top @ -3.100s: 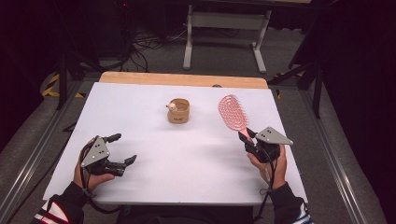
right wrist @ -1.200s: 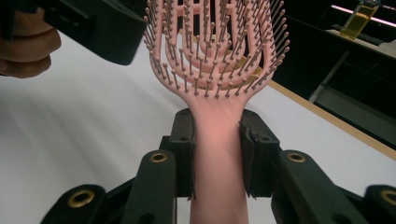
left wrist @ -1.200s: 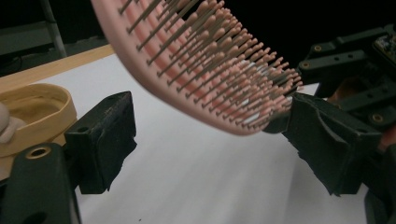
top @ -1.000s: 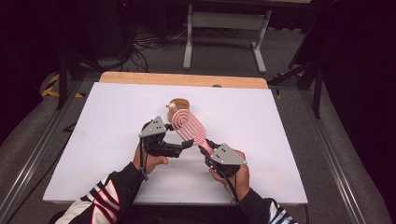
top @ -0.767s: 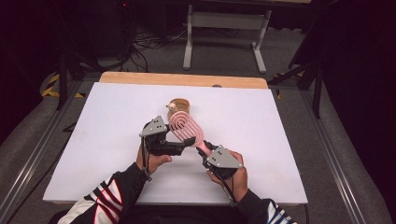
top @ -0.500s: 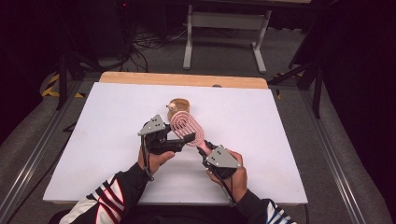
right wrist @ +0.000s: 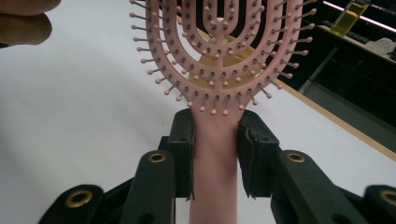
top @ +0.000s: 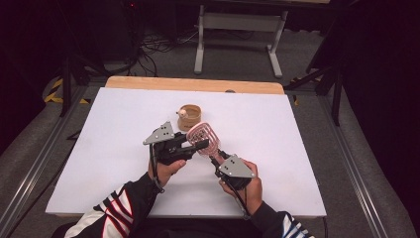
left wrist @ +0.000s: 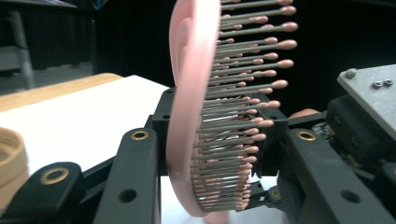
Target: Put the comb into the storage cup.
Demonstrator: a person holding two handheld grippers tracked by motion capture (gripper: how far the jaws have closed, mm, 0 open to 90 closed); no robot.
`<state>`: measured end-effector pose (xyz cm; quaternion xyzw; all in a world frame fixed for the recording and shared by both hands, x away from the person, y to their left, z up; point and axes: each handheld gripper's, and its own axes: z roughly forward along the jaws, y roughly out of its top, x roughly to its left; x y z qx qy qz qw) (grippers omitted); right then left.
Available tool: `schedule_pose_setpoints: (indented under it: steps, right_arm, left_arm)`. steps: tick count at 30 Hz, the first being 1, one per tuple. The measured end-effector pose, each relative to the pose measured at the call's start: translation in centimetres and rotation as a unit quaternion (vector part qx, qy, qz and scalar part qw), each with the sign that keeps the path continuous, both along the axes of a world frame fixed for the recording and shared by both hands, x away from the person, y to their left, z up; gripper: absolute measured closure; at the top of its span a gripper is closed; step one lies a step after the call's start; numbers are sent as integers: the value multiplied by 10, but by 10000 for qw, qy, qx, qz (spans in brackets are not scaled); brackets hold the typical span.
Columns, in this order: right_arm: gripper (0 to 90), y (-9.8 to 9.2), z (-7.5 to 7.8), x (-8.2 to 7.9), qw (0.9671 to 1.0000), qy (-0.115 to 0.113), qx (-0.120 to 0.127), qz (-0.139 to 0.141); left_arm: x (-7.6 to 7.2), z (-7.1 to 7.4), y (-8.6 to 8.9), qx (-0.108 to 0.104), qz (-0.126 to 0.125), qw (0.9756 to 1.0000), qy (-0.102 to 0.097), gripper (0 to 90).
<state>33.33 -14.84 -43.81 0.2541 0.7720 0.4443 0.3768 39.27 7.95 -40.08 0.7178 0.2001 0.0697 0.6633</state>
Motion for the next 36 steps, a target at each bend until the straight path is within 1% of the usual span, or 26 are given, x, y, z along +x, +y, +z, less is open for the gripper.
schedule_pose_setpoints:
  steps: [2,3,4,5,7,8,9,12,16,17,18,20,22,24,25,27,28,29,31,34,36]
  right_arm:
    - [691,0,0,0,10000,1,-4,5]
    - [682,0,0,0,10000,-26,3,-3]
    - [685,0,0,-1,10000,-69,-4,-17]
    - [683,0,1,-2,10000,-82,-3,31]
    - [664,-1,1,-3,9999,-91,14,79]
    - [664,-1,1,-3,9999,-91,14,79]
    - [649,-2,1,-4,9998,-89,42,147]
    - [645,-5,2,-5,9997,-113,112,184]
    - [628,-9,4,-6,9994,-135,194,255]
    - [599,-14,6,-8,9990,-181,257,324]
    - [586,-15,6,-8,9990,-202,250,325]
    - [538,-20,8,-8,9984,-220,349,374]
    - [528,-22,8,-8,9983,-242,358,381]
    - [491,-28,10,-7,9980,-285,421,372]
    - [452,-33,11,-6,9977,-292,494,369]
    - [414,-37,12,-5,9977,-330,511,310]
    - [395,-39,12,-5,9977,-340,521,277]
    - [380,-42,13,-4,9976,-340,548,233]
    - [364,-44,13,-4,9976,-343,568,204]
    - [303,-55,14,-1,9972,-374,646,57]
    - [281,-59,15,0,9969,-379,685,21]
  left_arm:
    - [0,1,0,28,22,10000,-30,629]
    - [1,1,1,15,60,10000,-56,629]
    - [1,1,2,-19,56,10000,-35,629]
    - [2,2,4,-36,35,10000,-63,630]
    - [1,3,5,-21,62,9999,-99,630]
    - [1,4,6,11,103,9998,-150,630]
    - [1,5,7,12,112,9998,-166,631]
    - [0,6,13,56,179,9996,-219,631]
    - [1,5,20,52,255,9994,-213,631]
    - [1,6,24,49,293,9993,-228,631]
    - [1,7,27,53,325,9991,-249,631]
    - [1,8,32,31,393,9989,-267,631]
    - [1,9,35,38,418,9987,-282,631]
    - [1,10,39,21,472,9985,-290,631]
    - [1,11,43,45,521,9982,-299,631]
    - [1,12,45,21,550,9980,-308,632]
    - [1,13,50,42,601,9977,-305,631]
    - [2,13,51,5,626,9975,-320,631]
    - [2,14,54,11,654,9974,-318,631]
    - [2,15,59,-20,715,9969,-323,631]
    - [3,17,63,-51,764,9964,-351,631]
